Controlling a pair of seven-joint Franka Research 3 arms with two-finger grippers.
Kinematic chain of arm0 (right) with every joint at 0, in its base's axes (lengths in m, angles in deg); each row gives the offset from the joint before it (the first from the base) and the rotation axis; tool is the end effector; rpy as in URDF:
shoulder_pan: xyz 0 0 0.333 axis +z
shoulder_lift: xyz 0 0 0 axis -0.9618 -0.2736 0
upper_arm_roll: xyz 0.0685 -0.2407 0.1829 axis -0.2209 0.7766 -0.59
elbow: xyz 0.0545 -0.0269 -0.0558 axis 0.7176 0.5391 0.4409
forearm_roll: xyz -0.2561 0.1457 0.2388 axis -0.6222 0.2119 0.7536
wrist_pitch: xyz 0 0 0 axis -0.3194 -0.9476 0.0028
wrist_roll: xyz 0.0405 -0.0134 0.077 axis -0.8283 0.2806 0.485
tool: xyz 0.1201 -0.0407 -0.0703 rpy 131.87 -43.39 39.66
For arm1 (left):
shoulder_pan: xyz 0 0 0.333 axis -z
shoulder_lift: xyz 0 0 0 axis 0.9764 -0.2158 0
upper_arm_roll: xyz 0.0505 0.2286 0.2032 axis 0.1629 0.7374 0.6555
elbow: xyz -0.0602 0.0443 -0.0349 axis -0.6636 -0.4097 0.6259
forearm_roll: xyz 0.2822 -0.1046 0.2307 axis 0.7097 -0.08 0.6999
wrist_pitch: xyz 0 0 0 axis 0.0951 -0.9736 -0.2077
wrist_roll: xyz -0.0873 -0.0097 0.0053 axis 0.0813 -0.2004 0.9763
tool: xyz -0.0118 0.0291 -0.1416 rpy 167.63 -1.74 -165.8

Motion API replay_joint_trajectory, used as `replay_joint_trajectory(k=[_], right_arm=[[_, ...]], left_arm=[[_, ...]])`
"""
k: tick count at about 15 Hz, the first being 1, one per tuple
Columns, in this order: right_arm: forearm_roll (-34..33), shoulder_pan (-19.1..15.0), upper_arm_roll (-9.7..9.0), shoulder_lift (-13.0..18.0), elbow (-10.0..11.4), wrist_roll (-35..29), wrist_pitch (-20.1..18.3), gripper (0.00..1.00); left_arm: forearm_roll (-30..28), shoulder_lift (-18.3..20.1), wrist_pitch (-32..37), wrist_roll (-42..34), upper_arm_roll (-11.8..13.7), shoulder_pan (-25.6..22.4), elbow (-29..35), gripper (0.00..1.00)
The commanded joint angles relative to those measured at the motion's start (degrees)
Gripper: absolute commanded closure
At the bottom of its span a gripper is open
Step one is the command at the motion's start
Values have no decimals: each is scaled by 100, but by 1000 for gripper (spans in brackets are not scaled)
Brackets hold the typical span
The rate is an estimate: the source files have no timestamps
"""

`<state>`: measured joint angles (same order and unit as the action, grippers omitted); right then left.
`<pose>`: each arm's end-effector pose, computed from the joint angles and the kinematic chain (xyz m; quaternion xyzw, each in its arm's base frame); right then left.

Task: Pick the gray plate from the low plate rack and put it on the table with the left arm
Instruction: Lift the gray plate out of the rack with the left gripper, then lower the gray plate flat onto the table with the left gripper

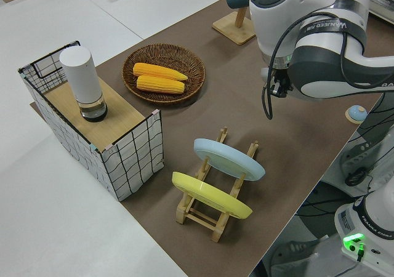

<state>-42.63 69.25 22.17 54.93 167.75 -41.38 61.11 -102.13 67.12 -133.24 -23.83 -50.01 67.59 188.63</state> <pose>0.5132 0.0548 0.6091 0.9991 0.0234 -0.0334 0.0068 0.3969 0.0549 0.4406 0.9610 0.0395 -0.0987 0.2551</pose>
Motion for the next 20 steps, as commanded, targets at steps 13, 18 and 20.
replay_joint_trajectory(k=[13,18,20], right_arm=[[17,-40,-33,14,-35,8,-84,13],[17,-40,-32,14,-35,8,-84,13],[17,-40,-41,14,-35,-1,-84,13]], left_arm=[[-605,-735,-932,-1728,-61,186,877,1000],[-640,-1218,-1108,-2158,-61,230,886,1000],[-640,-1236,-1187,-2176,-61,248,904,1000]])
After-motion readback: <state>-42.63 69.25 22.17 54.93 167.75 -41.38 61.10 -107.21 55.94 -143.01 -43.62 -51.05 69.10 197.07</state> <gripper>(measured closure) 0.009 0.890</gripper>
